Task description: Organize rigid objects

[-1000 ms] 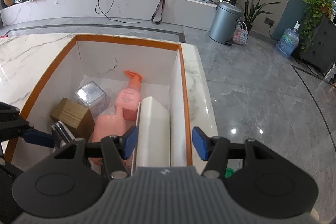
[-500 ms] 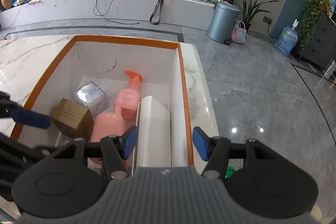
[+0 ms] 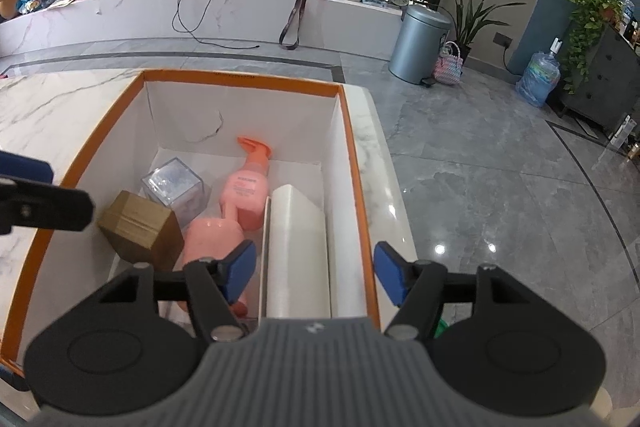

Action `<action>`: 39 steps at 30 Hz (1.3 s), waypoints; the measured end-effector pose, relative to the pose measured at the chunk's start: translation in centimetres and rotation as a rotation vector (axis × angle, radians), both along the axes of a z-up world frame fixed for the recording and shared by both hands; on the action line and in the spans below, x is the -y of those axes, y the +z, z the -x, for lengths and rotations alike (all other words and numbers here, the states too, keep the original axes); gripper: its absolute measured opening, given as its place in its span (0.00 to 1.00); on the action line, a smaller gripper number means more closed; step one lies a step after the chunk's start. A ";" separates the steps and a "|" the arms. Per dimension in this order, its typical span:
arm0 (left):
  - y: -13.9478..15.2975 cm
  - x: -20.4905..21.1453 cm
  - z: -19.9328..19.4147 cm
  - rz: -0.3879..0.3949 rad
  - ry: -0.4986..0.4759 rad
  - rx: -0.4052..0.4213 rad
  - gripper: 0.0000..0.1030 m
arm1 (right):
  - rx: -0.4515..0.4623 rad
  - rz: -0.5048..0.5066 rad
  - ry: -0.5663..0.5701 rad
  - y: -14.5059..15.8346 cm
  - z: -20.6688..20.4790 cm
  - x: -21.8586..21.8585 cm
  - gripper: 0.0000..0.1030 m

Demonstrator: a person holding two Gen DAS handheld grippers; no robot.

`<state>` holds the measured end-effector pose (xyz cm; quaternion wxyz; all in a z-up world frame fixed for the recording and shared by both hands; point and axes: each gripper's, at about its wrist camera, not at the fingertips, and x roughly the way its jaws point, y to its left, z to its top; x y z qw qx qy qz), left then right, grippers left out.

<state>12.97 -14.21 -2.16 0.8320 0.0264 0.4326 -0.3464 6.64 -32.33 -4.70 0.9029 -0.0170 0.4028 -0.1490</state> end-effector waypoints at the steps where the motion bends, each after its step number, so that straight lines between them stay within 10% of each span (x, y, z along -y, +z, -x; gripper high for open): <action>1: 0.1 -0.4 -0.1 0.001 0.001 -0.006 0.74 | 0.008 0.000 0.001 0.1 0.1 -0.1 0.64; 25: -0.8 -10.5 1.2 -0.229 -0.053 -0.074 0.64 | -0.010 -0.058 0.324 1.7 -1.8 -13.5 0.50; 39: -4.1 -12.9 5.7 -0.398 -0.164 -0.088 0.61 | 0.007 0.008 0.299 0.9 -0.3 -18.5 0.51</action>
